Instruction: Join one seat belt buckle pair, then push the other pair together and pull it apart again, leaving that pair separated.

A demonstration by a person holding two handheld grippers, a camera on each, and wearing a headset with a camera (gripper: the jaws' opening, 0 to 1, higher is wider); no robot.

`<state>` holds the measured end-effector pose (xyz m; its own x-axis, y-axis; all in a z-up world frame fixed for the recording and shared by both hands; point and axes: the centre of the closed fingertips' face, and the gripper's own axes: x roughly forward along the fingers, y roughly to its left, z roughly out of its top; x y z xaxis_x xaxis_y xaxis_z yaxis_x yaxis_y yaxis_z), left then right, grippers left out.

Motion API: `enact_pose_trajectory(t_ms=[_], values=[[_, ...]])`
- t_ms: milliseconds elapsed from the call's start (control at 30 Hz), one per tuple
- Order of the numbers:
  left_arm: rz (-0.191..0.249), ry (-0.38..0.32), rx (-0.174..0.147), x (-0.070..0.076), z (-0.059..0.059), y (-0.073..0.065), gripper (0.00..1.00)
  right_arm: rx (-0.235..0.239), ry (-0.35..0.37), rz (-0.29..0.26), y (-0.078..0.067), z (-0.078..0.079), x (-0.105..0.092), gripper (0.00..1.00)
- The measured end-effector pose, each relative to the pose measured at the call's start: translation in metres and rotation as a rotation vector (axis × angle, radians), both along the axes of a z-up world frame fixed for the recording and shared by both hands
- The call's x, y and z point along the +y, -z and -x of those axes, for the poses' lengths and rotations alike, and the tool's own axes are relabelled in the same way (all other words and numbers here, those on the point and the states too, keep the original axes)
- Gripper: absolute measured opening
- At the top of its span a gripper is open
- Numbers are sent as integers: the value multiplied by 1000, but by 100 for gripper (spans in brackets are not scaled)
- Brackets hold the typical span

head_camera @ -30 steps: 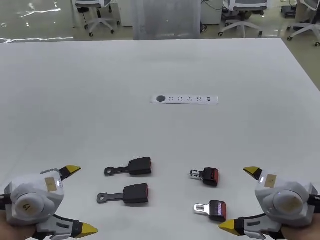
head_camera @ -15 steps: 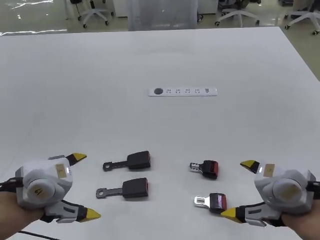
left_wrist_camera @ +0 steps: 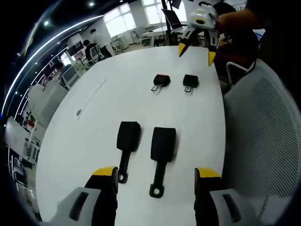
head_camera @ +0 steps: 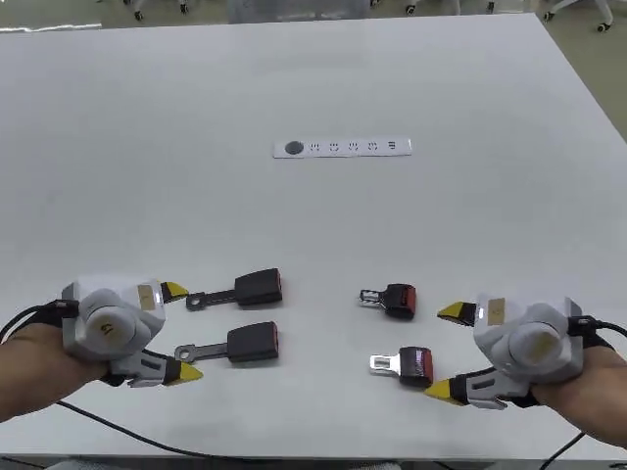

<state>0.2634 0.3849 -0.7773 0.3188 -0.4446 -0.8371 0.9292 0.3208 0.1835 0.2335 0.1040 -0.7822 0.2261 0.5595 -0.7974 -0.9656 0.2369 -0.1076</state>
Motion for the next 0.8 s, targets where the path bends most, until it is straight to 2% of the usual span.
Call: enact_pose_trajectory(t_ms=[67,133,200,267,400,533,733,800], values=[[11,12,13,-7,-1,6,63,17,7,19,5,-1,1,60],[-12,52,29,-10,0,14,60,29,-14,24,9,0,4,58],[-38,76,29,-11,-1,21,60,24,-33,45,14,-1,4,57],[-36,82,40,-15,-3,25,59,30,-57,61,20,-1,6,55],[-54,103,52,-16,-10,36,56,51,-92,67,30,-2,10,48],[-72,119,62,-16,-17,45,53,67,-109,70,42,-5,11,45],[-73,144,110,-26,-18,55,52,106,-108,86,58,-9,8,41],[-93,161,135,-27,-17,62,51,114,-108,92,61,-10,7,40]])
